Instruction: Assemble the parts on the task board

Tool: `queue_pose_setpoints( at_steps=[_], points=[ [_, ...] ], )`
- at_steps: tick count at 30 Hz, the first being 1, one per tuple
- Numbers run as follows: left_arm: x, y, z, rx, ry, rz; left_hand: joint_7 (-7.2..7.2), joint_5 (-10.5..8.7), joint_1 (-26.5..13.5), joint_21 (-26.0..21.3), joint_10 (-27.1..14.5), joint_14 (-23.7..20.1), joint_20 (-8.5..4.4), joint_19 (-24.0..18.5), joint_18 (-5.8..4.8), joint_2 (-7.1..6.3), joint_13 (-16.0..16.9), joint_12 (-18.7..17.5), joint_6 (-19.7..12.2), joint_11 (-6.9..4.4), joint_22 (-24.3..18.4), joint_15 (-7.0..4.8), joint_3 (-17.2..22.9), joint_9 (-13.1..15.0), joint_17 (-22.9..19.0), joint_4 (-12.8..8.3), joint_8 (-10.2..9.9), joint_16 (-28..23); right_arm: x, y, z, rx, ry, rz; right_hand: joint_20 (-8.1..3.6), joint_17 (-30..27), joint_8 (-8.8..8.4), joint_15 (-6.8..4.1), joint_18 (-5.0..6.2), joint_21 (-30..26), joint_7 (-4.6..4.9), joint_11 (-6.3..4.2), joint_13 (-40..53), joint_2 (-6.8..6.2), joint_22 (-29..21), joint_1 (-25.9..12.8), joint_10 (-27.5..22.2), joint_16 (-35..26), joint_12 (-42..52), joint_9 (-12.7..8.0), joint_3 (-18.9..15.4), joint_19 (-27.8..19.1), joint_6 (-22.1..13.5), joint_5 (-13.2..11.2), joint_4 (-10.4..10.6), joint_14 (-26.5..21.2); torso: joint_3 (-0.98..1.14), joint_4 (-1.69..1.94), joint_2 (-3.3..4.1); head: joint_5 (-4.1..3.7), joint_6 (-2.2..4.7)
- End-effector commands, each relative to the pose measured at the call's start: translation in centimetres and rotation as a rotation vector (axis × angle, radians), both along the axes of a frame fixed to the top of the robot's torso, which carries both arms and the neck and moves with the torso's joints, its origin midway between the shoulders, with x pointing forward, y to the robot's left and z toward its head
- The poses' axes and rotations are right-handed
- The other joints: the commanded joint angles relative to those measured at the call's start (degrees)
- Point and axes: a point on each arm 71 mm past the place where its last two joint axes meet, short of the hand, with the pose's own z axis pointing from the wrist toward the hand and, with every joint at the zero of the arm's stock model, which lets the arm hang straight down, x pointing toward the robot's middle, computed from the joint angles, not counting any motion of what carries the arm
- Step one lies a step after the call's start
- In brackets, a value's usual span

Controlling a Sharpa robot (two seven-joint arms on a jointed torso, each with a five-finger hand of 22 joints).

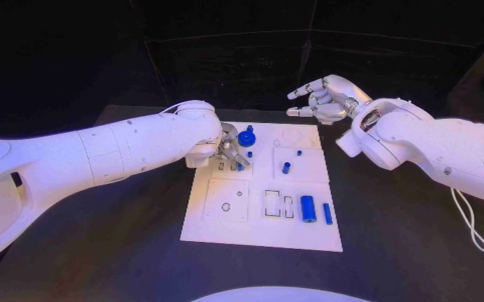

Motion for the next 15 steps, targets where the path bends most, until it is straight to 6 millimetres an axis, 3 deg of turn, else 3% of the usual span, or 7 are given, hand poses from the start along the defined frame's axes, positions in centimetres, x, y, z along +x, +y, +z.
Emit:
queue_pose_setpoints(
  at_steps=[1, 6, 9, 15],
  points=[
    [0.04, -0.02, 0.09, -0.001, 0.003, 0.004, -0.04, -0.01, 1.39, 0.3, -0.46, 5.95, -0.31, 1.6, -0.89, 0.9, -0.34, -0.22, -0.7, -0.26, 1.83, -0.26, 0.96, 0.27, 15.08, -0.9, 0.31, 0.18, 0.02, 0.13, 0.1, 0.001, 0.004, 0.008, -0.09, -0.03, 0.22, -0.33, 0.75, -0.23, 0.12, -0.19, -0.06, 0.67, -0.09, -0.05, -0.15, -0.24, -0.21, 0.08, -0.33, -0.37, 0.35, 0.4, -0.01, 0.79, 0.0, 0.1, 0.0, 0.0, -0.14],
    [0.18, 0.03, 0.18, -0.027, -0.009, 0.029, -0.09, 0.01, 3.84, -0.05, -0.79, 5.95, -0.32, 1.31, -0.75, 2.92, -0.71, -0.66, -1.48, -0.31, 1.24, -0.29, 3.51, 0.63, 15.08, -2.85, 0.07, 0.18, 0.08, 0.12, 0.05, -0.002, 0.007, 0.008, -0.14, -0.1, 0.33, -0.37, 0.75, -0.33, 0.09, -0.23, -0.16, 0.83, -0.15, 0.27, -0.2, -0.37, -0.22, 0.06, -0.4, -0.31, 0.35, 0.81, -0.12, 0.83, 0.0, 0.0, -0.03, 0.06, -0.19],
    [0.21, 0.02, 0.23, -0.04, -0.015, 0.035, -0.31, 0.03, 6.76, -0.23, -1.06, 5.95, -0.43, 1.16, -0.68, 4.01, -0.92, -0.99, -2.19, -0.52, 0.99, -0.47, 6.42, 0.81, 15.08, -5.38, -0.26, 0.18, 0.11, 0.12, 0.01, -0.003, 0.01, 0.008, -0.17, -0.09, 0.41, -0.39, 0.76, -0.42, 0.08, -0.25, -0.2, 0.92, -0.23, 0.39, -0.22, -0.42, -0.21, 0.05, -0.49, -0.3, 0.33, 1.17, -0.14, 0.86, 0.0, -0.03, -0.02, 0.08, -0.27],
    [0.16, 0.01, 0.23, -0.065, -0.006, 0.042, -0.24, 0.12, 9.63, -0.43, -1.5, 5.95, -0.63, 1.01, -0.63, 4.24, -1.26, -1.68, -2.96, -0.53, 0.79, -0.59, 12.98, 1.09, 15.08, -9.63, -0.92, 0.18, 0.17, 0.14, -0.09, -0.008, 0.02, 0.011, -0.24, -0.11, 0.62, -0.44, 0.76, -0.61, 0.05, -0.29, -0.33, 1.07, -0.36, 0.66, -0.27, -0.6, -0.16, 0.02, -0.79, -0.2, 0.27, 2.5, -0.18, 0.94, 0.0, 0.03, -0.02, 0.05, -0.29]
  ],
)
